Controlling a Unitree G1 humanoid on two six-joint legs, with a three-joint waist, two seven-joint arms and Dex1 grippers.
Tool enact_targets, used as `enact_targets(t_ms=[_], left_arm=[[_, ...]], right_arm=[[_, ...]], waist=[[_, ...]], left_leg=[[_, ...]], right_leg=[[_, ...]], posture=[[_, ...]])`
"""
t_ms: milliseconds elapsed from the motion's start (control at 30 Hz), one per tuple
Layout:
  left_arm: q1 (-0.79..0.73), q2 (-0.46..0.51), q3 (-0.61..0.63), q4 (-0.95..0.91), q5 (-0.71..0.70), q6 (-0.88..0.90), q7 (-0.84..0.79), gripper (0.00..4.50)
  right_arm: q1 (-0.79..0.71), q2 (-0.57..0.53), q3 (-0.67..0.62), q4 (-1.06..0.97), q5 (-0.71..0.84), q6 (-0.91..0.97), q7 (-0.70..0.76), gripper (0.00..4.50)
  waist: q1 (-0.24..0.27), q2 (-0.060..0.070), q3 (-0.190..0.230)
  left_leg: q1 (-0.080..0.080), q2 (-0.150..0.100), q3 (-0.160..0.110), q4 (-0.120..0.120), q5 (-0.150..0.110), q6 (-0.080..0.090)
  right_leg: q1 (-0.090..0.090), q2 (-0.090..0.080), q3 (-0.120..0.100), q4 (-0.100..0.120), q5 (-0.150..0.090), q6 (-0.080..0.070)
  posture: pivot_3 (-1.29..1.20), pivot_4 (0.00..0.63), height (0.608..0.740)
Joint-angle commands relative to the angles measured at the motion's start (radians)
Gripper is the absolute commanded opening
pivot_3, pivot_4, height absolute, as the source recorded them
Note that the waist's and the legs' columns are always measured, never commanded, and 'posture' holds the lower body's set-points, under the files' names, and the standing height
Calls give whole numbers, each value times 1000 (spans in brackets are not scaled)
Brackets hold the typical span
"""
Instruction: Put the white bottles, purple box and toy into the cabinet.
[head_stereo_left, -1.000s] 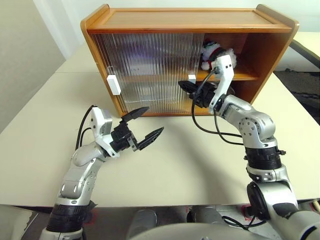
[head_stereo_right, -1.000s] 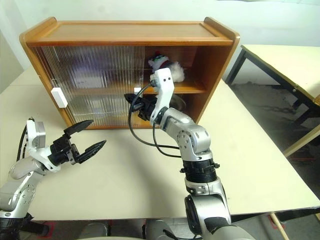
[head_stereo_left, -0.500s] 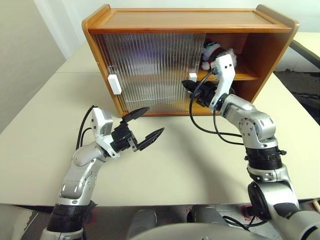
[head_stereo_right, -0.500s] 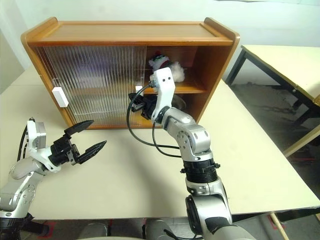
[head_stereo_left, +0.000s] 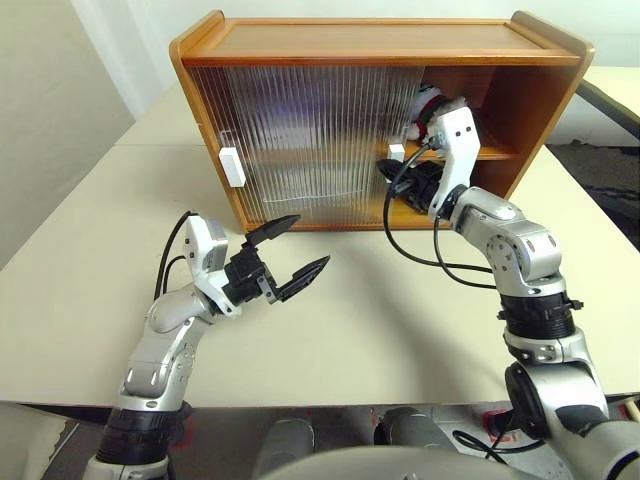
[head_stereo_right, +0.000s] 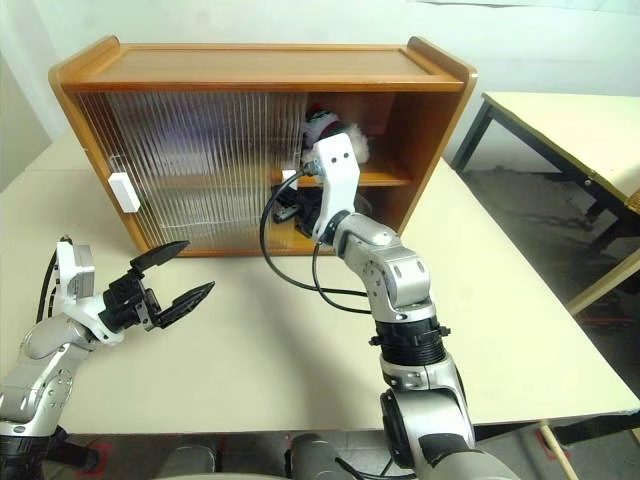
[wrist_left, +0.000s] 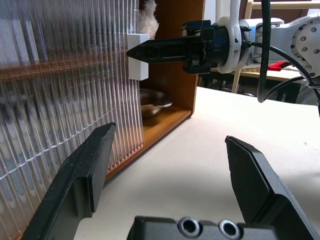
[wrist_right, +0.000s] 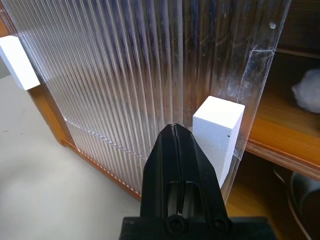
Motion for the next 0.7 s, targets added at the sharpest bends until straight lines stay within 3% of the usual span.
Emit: enact_targets(t_ms=[33,700], left_arm=[[-6,-3,-16,5,4,5,-2,4500],[-14,-17,-23,7,9,10,11,4500]], right_arm=[[15,-26,-22,-8,-31,-5,-25,39],[27,-187,-89,90,-39,-79,-4,39]], waist=[[0,0,0],[10,-3,2]], left_leg=[[0,0,0,0,0,0],[0,-2,-1,1,5,-5]], right_leg=[[0,0,0,0,0,0],[-4,-1,2,0,3,2]], posture=[[-85,4,740],[-83,13,740]])
